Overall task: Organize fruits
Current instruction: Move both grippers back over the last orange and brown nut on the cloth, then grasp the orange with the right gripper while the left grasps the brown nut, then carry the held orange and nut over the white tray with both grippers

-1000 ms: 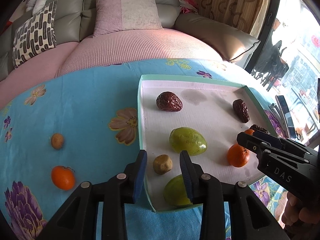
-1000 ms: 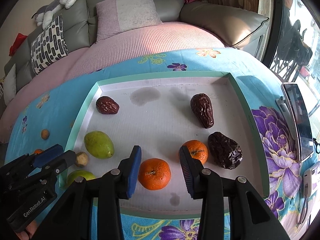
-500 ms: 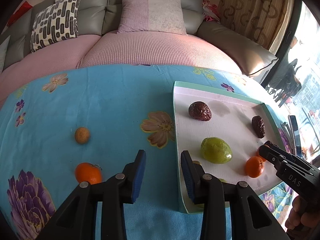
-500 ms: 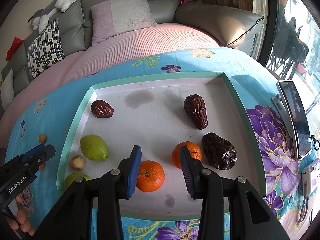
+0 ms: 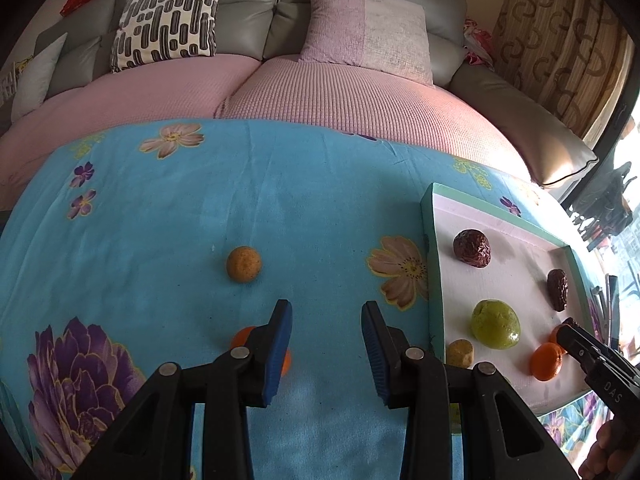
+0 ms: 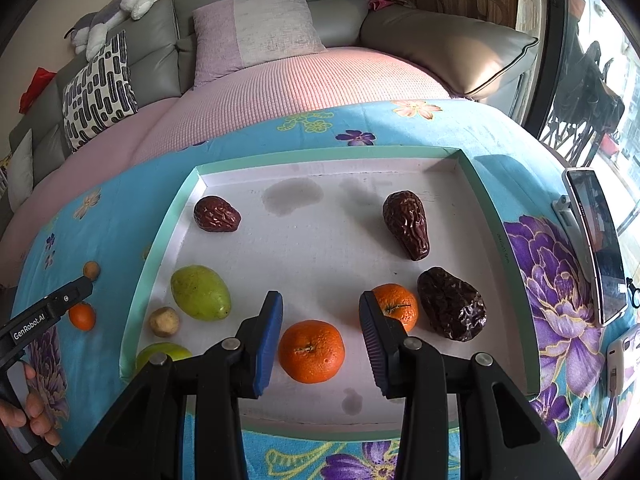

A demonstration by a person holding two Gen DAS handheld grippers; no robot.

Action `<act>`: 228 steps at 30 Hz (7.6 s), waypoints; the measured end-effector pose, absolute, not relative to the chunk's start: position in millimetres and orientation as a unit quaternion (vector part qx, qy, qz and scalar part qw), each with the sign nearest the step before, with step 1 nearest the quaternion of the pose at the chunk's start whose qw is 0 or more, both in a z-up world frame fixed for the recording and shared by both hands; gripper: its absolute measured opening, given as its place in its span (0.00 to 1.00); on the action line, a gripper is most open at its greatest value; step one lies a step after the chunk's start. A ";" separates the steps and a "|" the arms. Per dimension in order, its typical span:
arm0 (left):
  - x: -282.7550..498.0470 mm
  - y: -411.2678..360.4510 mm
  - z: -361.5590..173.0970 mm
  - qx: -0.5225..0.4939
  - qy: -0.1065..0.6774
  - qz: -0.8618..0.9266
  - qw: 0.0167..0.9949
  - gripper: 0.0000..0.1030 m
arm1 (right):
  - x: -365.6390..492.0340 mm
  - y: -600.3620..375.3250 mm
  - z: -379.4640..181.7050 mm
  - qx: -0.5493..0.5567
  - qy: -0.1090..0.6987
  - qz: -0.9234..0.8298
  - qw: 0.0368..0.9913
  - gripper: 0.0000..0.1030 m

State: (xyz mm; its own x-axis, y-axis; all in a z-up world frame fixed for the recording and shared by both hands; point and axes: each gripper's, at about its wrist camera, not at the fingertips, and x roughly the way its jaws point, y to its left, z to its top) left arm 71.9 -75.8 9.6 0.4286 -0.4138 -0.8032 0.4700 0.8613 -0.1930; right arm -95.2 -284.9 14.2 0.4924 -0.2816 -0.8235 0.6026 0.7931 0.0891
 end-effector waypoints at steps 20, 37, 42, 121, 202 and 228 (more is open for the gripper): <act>68.5 -85.8 2.3 0.060 0.467 -0.239 0.849 1.00 | -93.3 -286.3 11.3 0.172 0.427 -0.271 0.845 0.88; 67.8 -84.7 6.5 0.077 0.450 -0.220 0.862 1.00 | -92.1 -279.0 17.0 0.169 0.414 -0.249 0.859 0.92; 68.5 -82.8 7.7 0.075 0.449 -0.224 0.862 1.00 | -91.1 -273.7 24.9 0.176 0.396 -0.226 0.873 0.92; 135.3 99.7 -5.2 -0.053 0.474 -0.074 0.876 1.00 | 40.5 -84.0 -35.1 0.087 0.429 0.002 0.899 0.37; 119.2 -64.5 -4.6 0.027 0.459 -0.209 0.863 0.27 | -66.1 -276.8 23.0 0.153 0.368 -0.220 0.890 0.36; 51.4 -195.8 21.8 0.103 0.444 -0.379 0.805 0.27 | -85.4 -316.2 1.3 0.195 0.409 -0.264 0.851 0.36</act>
State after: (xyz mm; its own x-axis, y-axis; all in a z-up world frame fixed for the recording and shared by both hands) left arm 51.4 -195.8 21.8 0.3177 -0.5187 -0.7937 0.7019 0.6915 -0.1709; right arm -85.4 -316.2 1.3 0.5261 -0.2898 -0.7995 0.6088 0.7847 0.1161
